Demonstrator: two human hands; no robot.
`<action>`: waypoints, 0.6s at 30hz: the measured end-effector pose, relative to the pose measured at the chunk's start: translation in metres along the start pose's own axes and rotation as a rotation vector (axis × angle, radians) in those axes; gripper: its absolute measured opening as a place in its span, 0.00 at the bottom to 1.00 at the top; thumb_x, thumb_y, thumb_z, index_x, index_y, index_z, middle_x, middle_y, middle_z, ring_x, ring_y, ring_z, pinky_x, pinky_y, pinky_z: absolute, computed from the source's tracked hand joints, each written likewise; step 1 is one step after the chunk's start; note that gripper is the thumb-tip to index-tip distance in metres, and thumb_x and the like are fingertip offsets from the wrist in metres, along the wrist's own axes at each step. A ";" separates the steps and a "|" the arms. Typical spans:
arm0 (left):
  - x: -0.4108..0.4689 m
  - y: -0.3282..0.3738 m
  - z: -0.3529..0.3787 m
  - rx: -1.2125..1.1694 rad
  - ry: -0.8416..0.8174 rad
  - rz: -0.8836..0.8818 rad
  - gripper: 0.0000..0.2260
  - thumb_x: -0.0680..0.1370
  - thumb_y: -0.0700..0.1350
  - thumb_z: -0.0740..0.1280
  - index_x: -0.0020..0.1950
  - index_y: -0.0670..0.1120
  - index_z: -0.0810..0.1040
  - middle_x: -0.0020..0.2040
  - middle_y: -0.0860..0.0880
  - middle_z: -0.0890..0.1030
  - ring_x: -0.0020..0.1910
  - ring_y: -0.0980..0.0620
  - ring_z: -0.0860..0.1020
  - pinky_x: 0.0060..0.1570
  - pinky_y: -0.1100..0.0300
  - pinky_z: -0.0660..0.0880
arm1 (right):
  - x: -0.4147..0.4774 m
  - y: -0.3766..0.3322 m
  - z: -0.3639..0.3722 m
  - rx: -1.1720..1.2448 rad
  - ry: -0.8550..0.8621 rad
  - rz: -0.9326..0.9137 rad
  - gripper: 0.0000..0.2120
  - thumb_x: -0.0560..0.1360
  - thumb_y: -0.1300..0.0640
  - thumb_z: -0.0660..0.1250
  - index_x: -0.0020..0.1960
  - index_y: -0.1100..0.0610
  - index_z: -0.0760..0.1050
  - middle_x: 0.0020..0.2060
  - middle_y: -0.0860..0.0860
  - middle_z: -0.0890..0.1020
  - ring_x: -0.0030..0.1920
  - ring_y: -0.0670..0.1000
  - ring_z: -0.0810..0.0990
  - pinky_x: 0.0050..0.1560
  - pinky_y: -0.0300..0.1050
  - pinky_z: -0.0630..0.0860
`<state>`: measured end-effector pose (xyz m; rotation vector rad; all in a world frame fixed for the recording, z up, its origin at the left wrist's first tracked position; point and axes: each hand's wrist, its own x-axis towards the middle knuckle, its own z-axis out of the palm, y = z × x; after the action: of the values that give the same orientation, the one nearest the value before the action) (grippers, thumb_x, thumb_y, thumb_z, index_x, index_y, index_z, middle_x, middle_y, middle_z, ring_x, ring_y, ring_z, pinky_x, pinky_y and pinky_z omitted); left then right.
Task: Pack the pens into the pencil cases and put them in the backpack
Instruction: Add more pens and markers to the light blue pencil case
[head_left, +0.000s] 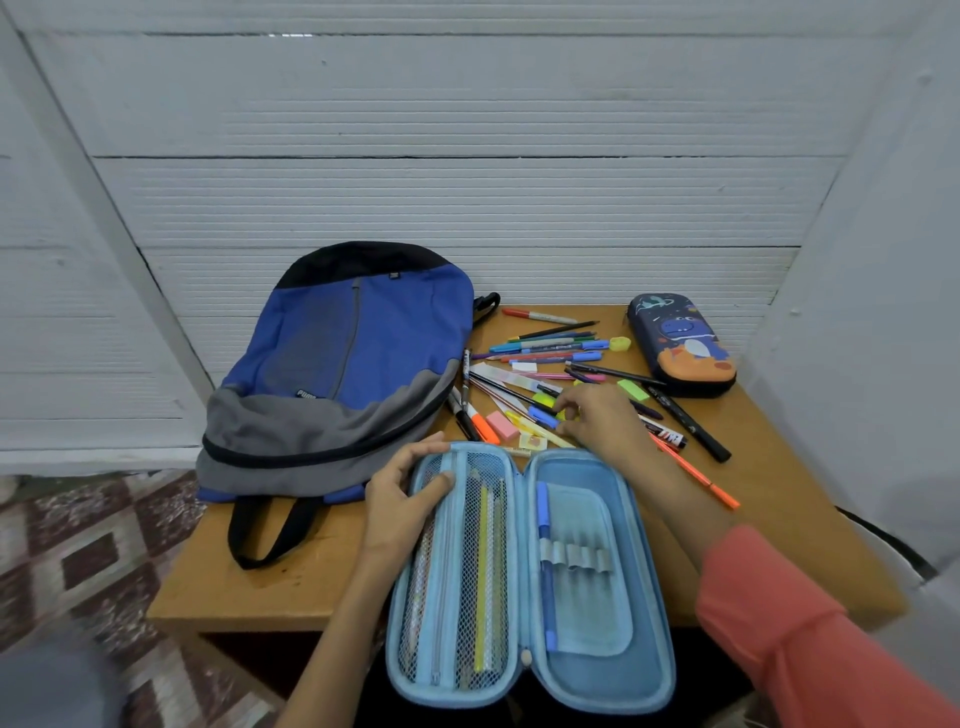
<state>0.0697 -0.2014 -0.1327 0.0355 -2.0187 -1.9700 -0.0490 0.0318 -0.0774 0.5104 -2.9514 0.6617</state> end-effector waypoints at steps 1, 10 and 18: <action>0.000 0.000 0.000 0.003 0.001 0.001 0.12 0.69 0.39 0.73 0.47 0.55 0.83 0.61 0.53 0.81 0.63 0.57 0.77 0.63 0.55 0.73 | 0.000 -0.002 0.000 -0.020 -0.006 -0.009 0.12 0.71 0.60 0.74 0.54 0.56 0.80 0.41 0.51 0.82 0.42 0.51 0.79 0.42 0.44 0.75; 0.000 0.001 0.000 -0.005 0.011 0.002 0.11 0.69 0.40 0.73 0.49 0.49 0.83 0.61 0.51 0.81 0.62 0.57 0.77 0.61 0.59 0.73 | -0.003 -0.007 0.004 -0.128 -0.020 -0.124 0.13 0.73 0.63 0.70 0.57 0.56 0.78 0.50 0.52 0.81 0.50 0.53 0.78 0.42 0.40 0.66; 0.000 0.000 0.000 -0.004 0.009 -0.004 0.13 0.73 0.31 0.71 0.50 0.47 0.82 0.61 0.52 0.80 0.62 0.57 0.78 0.62 0.57 0.74 | -0.007 -0.010 0.004 -0.180 0.014 -0.128 0.08 0.74 0.62 0.66 0.53 0.57 0.77 0.43 0.54 0.81 0.46 0.56 0.78 0.39 0.46 0.68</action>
<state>0.0699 -0.2011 -0.1324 0.0468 -2.0102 -1.9727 -0.0392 0.0239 -0.0780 0.6671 -2.8965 0.3803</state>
